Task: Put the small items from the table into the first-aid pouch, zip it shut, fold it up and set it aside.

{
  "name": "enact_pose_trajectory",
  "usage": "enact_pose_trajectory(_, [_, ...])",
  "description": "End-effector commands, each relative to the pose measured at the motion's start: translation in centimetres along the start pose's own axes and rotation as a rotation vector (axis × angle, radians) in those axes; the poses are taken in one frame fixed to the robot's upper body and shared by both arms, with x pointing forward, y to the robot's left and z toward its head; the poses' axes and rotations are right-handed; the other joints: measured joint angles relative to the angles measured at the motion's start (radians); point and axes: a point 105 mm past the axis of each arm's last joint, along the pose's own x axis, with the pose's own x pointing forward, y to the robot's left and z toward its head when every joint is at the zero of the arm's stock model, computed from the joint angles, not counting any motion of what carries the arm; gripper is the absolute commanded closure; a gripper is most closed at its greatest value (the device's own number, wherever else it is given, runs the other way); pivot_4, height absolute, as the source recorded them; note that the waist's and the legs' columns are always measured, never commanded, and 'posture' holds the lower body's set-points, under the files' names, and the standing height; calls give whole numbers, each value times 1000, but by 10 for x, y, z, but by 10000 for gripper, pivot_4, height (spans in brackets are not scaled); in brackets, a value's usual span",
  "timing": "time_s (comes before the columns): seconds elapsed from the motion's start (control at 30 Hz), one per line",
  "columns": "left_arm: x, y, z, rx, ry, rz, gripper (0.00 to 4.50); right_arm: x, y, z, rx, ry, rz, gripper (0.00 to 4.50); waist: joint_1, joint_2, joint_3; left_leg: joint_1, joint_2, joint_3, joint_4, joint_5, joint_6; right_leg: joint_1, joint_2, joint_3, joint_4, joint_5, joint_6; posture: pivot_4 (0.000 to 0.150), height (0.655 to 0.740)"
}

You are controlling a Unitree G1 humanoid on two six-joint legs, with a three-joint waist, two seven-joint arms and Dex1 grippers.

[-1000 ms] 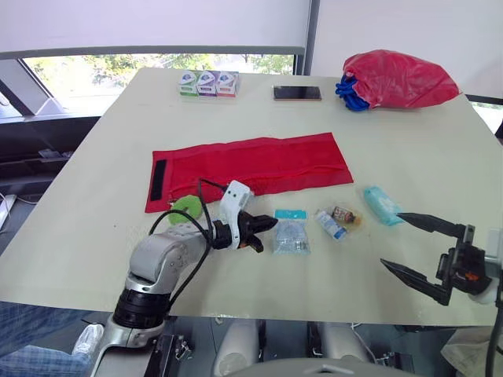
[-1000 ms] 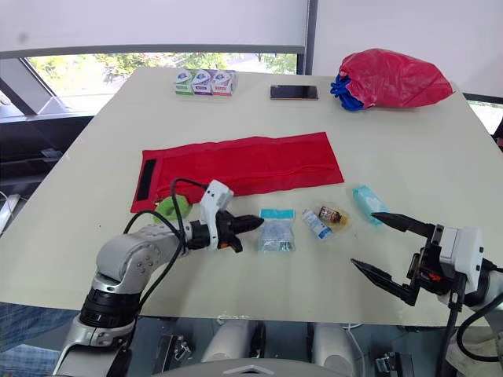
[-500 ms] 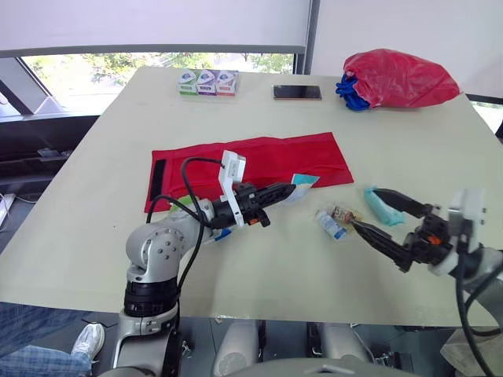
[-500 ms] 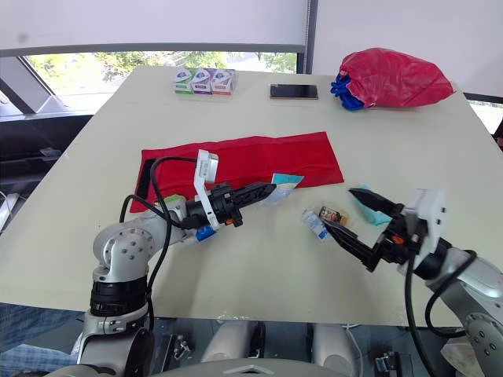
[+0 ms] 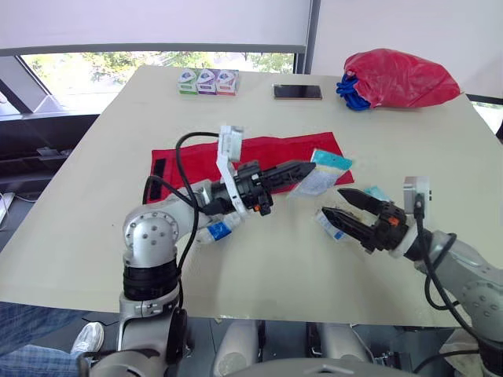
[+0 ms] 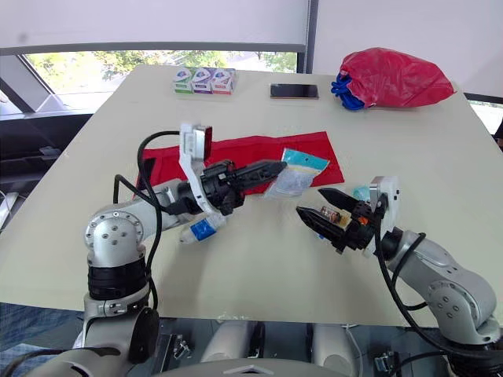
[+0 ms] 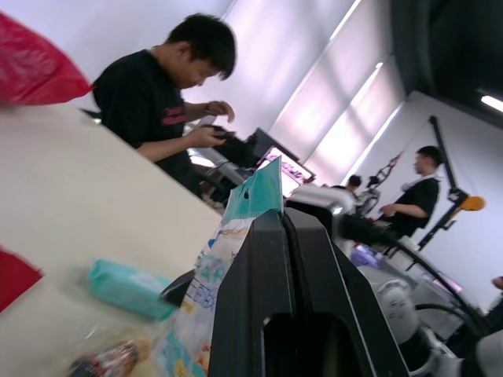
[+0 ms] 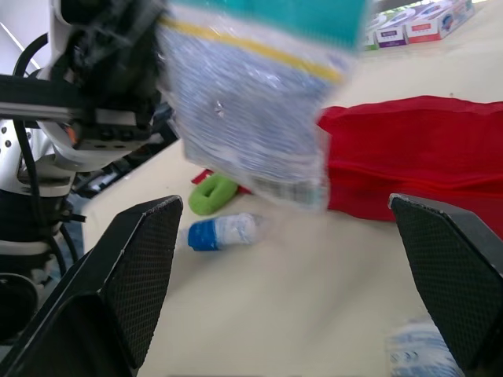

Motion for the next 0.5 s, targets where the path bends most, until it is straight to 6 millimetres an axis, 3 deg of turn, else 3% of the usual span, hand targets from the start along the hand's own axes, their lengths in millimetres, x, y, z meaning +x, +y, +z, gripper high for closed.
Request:
enact_pose_trajectory(0.03, [4,-18,14,5,-32,-87,44790,10,11,11,19,-77,92,0,0,0,0,0,0,0,0,0,0,0,0,0,0,0,0,1500,7400])
enact_pose_trajectory(0.27, [2,-10,16,-14,-27,-47,44790,14,27,28,41,-175,192,0,1,0,0,0,0,0,0,0,0,0,0,0,0,0,0,1500,7400])
enact_pose_trajectory(0.5, [2,0,17,-28,-41,-8,44790,9,43,28,42,-146,265,0,0,0,0,0,0,0,0,0,0,0,0,0,0,0,0,1500,7400])
